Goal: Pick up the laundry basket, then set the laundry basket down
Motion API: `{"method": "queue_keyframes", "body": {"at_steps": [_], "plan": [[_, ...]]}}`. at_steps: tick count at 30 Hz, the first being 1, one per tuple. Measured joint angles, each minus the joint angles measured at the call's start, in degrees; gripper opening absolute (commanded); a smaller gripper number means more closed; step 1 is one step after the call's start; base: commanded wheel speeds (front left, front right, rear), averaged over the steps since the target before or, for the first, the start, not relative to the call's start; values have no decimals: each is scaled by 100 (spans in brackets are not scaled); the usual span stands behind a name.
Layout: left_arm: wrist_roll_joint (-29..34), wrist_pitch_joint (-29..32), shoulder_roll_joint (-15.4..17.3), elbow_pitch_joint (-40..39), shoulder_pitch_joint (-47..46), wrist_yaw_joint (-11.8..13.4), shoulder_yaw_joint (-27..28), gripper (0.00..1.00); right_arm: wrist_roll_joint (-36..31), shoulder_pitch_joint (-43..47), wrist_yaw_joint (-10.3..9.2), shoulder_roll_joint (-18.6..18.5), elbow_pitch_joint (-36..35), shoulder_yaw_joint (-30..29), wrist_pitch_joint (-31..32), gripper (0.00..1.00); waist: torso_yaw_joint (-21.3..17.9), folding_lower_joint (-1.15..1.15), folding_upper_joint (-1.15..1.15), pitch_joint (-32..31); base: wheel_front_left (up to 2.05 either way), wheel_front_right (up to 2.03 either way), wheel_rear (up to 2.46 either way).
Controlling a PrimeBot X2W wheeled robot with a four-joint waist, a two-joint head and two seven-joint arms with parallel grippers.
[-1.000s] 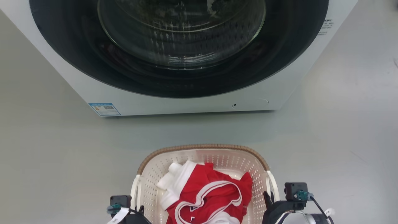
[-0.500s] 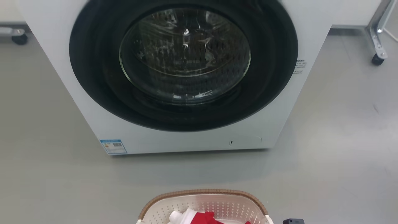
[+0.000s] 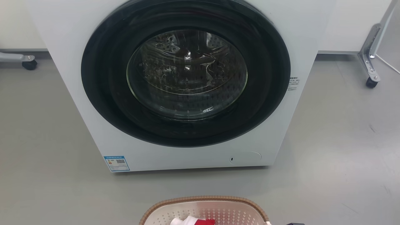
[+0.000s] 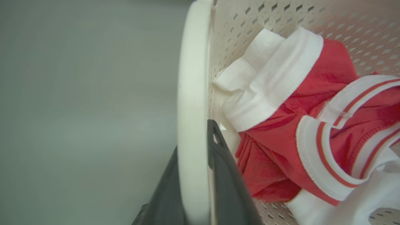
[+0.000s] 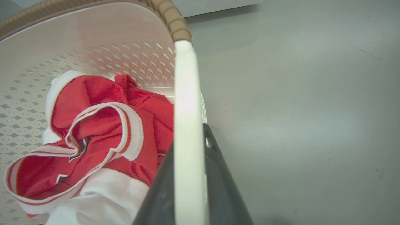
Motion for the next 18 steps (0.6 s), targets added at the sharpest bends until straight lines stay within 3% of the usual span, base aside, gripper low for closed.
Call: {"method": "queue_keyframes", "body": {"at_steps": [18], "plan": [[-81, 26, 4, 36, 0, 41, -67, 0, 353, -20, -1, -3, 60, 258, 34, 0, 4, 1, 0, -33, 0, 0, 0]]}}
